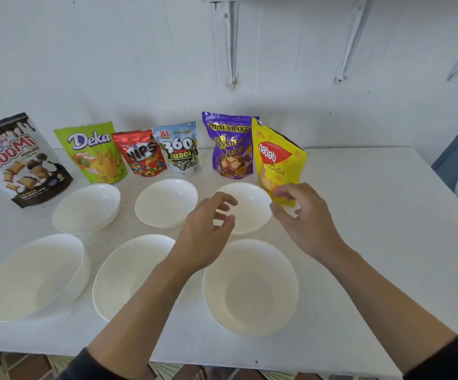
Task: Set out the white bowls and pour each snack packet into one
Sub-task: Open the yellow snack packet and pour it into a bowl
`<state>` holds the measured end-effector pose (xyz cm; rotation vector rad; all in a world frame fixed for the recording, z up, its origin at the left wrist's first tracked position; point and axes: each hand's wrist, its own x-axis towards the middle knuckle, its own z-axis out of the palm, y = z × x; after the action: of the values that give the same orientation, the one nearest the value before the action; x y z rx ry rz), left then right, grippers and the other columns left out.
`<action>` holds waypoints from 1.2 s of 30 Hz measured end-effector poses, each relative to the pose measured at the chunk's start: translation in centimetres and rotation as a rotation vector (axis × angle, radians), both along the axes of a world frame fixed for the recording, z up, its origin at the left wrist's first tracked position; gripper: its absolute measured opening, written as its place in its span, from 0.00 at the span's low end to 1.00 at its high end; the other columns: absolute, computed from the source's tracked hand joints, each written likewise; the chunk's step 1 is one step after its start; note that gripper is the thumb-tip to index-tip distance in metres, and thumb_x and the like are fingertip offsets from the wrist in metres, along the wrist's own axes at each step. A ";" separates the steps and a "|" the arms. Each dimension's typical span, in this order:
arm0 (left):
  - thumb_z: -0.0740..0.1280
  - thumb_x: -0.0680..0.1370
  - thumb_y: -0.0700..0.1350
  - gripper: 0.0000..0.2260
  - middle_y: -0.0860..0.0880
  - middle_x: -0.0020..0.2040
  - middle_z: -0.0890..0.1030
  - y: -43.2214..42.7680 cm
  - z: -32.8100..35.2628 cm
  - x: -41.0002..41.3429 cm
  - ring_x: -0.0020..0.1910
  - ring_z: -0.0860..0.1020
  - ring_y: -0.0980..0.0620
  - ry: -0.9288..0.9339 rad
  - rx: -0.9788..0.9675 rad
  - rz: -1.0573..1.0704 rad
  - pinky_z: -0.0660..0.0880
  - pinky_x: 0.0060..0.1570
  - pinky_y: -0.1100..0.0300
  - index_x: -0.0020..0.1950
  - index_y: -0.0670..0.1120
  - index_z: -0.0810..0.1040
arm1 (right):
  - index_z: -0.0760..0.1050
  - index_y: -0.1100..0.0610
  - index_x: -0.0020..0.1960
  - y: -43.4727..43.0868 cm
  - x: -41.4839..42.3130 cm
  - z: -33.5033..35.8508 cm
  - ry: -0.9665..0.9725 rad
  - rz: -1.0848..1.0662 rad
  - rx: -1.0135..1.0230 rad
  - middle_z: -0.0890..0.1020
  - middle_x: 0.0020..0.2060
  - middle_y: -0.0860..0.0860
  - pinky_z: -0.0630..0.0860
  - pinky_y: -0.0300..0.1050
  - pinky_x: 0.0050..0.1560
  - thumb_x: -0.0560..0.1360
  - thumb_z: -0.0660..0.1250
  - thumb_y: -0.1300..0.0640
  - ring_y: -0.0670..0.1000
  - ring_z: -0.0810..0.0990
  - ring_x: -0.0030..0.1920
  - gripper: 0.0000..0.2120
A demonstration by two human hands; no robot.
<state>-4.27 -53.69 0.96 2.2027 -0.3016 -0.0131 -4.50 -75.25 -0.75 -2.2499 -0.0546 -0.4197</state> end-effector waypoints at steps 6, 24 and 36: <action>0.64 0.83 0.42 0.09 0.48 0.58 0.80 -3.7 3.5 9.1 0.52 0.78 0.52 -0.276 0.054 -0.079 0.74 0.48 0.68 0.62 0.47 0.78 | 0.78 0.54 0.54 -1.1 6.5 3.9 -0.212 -0.190 -0.052 0.79 0.49 0.52 0.73 0.49 0.53 0.75 0.69 0.54 0.55 0.77 0.52 0.09; 0.64 0.83 0.48 0.10 0.44 0.54 0.76 -13.3 3.3 22.1 0.50 0.78 0.40 -0.468 0.369 -0.377 0.76 0.48 0.47 0.61 0.45 0.78 | 0.73 0.57 0.51 -5.4 13.9 2.8 0.006 -0.476 -0.051 0.78 0.47 0.51 0.70 0.50 0.47 0.79 0.65 0.62 0.59 0.76 0.51 0.02; 0.66 0.82 0.44 0.05 0.47 0.48 0.78 -11.1 12.1 16.4 0.44 0.74 0.49 -0.522 0.092 -0.293 0.75 0.49 0.50 0.53 0.46 0.81 | 0.73 0.51 0.49 -3.1 8.8 11.5 -0.283 -0.332 0.272 0.75 0.38 0.44 0.67 0.34 0.39 0.81 0.62 0.61 0.42 0.72 0.40 0.06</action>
<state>12.11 -64.77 13.04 2.2053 -0.9266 0.3984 4.32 -78.31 10.71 -1.9194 0.2201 -0.8687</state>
